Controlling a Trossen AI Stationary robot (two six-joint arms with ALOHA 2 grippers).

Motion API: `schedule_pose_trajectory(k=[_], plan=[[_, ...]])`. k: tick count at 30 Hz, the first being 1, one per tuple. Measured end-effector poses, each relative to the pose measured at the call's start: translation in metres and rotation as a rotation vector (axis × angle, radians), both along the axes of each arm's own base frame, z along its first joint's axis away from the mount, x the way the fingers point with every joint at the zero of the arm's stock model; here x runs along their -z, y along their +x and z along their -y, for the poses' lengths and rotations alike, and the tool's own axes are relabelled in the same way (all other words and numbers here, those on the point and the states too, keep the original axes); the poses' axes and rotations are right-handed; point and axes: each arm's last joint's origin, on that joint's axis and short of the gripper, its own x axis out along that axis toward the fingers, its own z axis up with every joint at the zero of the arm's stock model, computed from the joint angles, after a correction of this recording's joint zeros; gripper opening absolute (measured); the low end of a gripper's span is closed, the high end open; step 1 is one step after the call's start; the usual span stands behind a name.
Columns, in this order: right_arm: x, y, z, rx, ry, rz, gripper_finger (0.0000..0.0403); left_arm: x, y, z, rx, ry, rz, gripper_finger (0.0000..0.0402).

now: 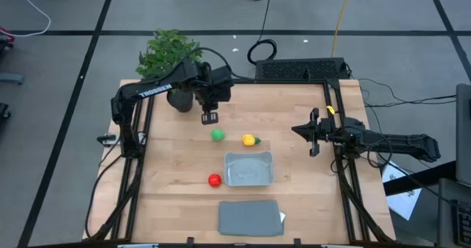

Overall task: Pick and placing Produce into tupperware
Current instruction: Put the green pear into the gray bin

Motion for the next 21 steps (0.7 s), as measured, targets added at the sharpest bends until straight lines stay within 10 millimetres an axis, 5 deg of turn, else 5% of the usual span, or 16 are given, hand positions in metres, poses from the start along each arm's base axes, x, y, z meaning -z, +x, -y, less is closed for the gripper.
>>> schedule_pose_trajectory(k=[21], plan=[[0.0022,0.0002,0.0000,0.000,0.004,-0.023,0.0000,-0.0008,0.0026,-0.0030,-0.031,0.074,0.015,0.0204]])
